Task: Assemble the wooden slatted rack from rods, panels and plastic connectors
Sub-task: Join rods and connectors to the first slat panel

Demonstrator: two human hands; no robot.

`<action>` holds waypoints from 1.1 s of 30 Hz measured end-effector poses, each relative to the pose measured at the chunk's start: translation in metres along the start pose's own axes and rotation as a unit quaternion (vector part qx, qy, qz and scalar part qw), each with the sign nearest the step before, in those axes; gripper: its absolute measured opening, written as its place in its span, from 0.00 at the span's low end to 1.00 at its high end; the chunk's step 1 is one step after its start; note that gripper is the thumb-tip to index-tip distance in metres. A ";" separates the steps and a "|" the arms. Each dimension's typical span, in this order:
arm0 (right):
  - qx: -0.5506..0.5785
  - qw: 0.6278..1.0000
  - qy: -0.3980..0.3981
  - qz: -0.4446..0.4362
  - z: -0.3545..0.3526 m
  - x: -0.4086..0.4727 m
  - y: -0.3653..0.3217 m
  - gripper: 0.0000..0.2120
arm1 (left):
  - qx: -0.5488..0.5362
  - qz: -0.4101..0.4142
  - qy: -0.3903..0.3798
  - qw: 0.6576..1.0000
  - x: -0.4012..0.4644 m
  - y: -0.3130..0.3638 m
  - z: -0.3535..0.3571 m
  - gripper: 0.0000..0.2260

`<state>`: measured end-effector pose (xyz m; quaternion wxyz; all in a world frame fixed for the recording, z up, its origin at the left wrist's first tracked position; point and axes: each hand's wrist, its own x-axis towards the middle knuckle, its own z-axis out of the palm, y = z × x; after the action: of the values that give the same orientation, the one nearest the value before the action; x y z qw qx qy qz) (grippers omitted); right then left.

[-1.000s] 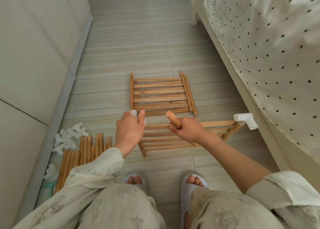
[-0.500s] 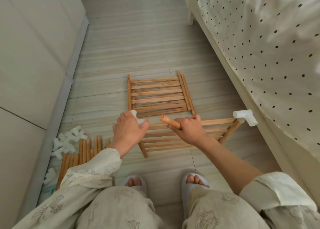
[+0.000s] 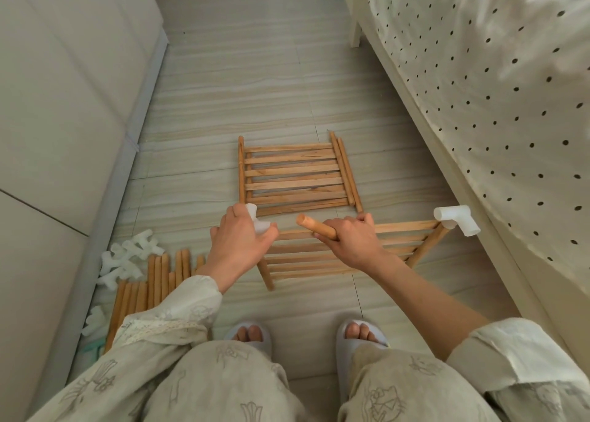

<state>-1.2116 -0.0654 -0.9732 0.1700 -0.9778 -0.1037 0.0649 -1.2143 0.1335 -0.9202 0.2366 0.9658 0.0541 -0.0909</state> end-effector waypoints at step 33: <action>0.007 0.999 -0.032 0.018 -0.003 0.002 -0.005 0.11 | -0.016 0.125 -0.026 0.992 0.007 -0.008 0.002 0.12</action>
<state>-1.2097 -0.0614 -0.9690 0.1718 -0.9759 -0.0905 0.0995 -1.2091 0.1404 -0.9269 0.2626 0.9585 -0.0715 -0.0844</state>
